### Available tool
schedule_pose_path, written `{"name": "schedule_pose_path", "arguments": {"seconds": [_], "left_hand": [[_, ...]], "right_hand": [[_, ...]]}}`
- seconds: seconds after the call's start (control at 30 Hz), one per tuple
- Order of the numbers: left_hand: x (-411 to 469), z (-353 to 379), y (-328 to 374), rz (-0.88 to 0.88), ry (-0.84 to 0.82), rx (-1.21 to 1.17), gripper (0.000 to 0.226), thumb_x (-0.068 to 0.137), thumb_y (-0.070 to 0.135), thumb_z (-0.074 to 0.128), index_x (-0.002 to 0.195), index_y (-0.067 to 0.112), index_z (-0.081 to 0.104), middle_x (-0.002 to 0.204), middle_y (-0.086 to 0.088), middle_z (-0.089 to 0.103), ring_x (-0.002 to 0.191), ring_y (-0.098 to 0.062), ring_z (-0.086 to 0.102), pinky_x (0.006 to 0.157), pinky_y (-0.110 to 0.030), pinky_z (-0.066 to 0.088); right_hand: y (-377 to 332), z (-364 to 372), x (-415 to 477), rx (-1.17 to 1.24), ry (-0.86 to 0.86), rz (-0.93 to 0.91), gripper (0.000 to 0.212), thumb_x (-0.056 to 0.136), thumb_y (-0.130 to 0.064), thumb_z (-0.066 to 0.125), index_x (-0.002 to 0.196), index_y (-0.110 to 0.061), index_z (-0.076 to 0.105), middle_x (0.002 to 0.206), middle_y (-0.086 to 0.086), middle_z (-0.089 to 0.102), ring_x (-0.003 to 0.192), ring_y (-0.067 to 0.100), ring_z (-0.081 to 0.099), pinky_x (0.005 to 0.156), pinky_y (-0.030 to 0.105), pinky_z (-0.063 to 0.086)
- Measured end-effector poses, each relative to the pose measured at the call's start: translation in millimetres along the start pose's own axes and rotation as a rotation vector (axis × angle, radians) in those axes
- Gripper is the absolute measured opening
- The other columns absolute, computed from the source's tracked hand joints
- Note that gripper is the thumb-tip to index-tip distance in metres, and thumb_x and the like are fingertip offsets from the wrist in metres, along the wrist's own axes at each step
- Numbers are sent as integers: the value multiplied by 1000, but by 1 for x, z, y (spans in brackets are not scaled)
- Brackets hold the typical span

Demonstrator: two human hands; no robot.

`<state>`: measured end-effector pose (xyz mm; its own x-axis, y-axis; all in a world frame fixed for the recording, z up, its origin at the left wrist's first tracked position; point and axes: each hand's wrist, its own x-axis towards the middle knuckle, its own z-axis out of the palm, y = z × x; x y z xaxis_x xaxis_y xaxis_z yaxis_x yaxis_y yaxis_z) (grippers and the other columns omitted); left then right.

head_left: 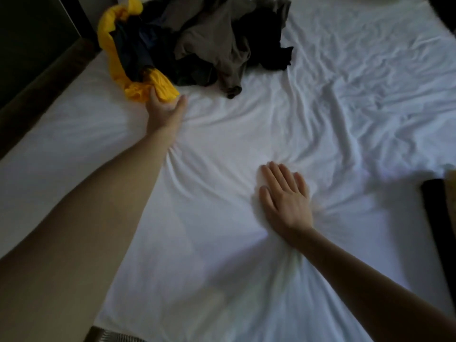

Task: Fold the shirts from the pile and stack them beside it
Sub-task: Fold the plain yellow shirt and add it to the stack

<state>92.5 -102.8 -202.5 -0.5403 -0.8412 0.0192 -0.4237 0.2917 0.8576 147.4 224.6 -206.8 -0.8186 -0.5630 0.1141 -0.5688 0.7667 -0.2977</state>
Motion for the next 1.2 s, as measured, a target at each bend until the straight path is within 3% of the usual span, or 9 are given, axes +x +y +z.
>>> {"name": "schedule_pose_path", "arguments": {"seconds": [0.17,0.33,0.57,0.67,0.83,0.97,1.07,1.13,1.2], "left_hand": [[22,-4,-9,-6,120,36,42,93,30,51,127,4,55,128,-21,54,118,-33,50,96,-33,38],[-14,-17,-14,76,117,57,26,90,18,55,101,-5,62,110,-27,61,103,-38,56,87,-38,40],[-134,-50,-16,121,-65,-94,44,74,38,53,91,-1,66,91,-25,67,81,-27,59,73,-37,44],[-179,-65,-19,84,-140,-160,49,69,44,49,84,0,64,82,-28,64,69,-17,49,65,-35,40],[-233,-83,-15,96,-193,-77,39,70,39,47,78,3,60,81,-27,63,78,-38,59,62,-32,34],[-276,-90,-11,164,-246,71,32,79,31,56,81,0,61,82,-25,64,80,-37,61,61,-34,35],[-306,-91,-6,266,-309,153,14,86,13,61,93,2,64,94,-20,66,90,-37,61,70,-38,44],[-325,-96,2,351,-351,194,16,89,14,58,99,2,63,99,-19,64,92,-37,60,68,-35,40],[-339,-99,9,455,-371,258,21,93,17,55,107,3,63,104,-15,63,93,-33,60,67,-31,39]], "right_hand": [[3,0,0,33,7,-13,61,93,-45,16,144,-21,38,150,0,35,141,20,28,111,28,3],[0,-1,-1,35,-5,1,66,89,-49,12,145,-23,36,152,-2,32,142,17,24,112,28,1],[-4,-13,-8,27,-90,14,78,82,-56,-2,149,-26,25,156,-5,21,145,13,11,112,24,-5],[-5,-23,-19,120,-267,50,56,98,-51,15,150,-29,15,158,-9,7,146,9,-1,112,23,-8],[-22,-33,-51,418,-351,122,42,104,-27,23,146,-31,25,158,-10,9,146,10,-4,113,25,-8],[-48,-41,-72,575,-322,153,42,104,-19,19,143,-24,35,154,-6,25,145,11,8,113,27,-5],[-74,-52,-80,1132,-296,345,48,97,-45,41,140,-22,42,146,-4,40,137,12,30,119,35,10],[-89,-57,-74,1286,-396,450,74,82,-59,58,138,-14,43,137,4,51,125,16,47,110,34,33],[-100,-61,-69,1195,-468,438,59,82,-51,66,124,-13,49,111,3,62,99,14,59,87,25,47]]}}
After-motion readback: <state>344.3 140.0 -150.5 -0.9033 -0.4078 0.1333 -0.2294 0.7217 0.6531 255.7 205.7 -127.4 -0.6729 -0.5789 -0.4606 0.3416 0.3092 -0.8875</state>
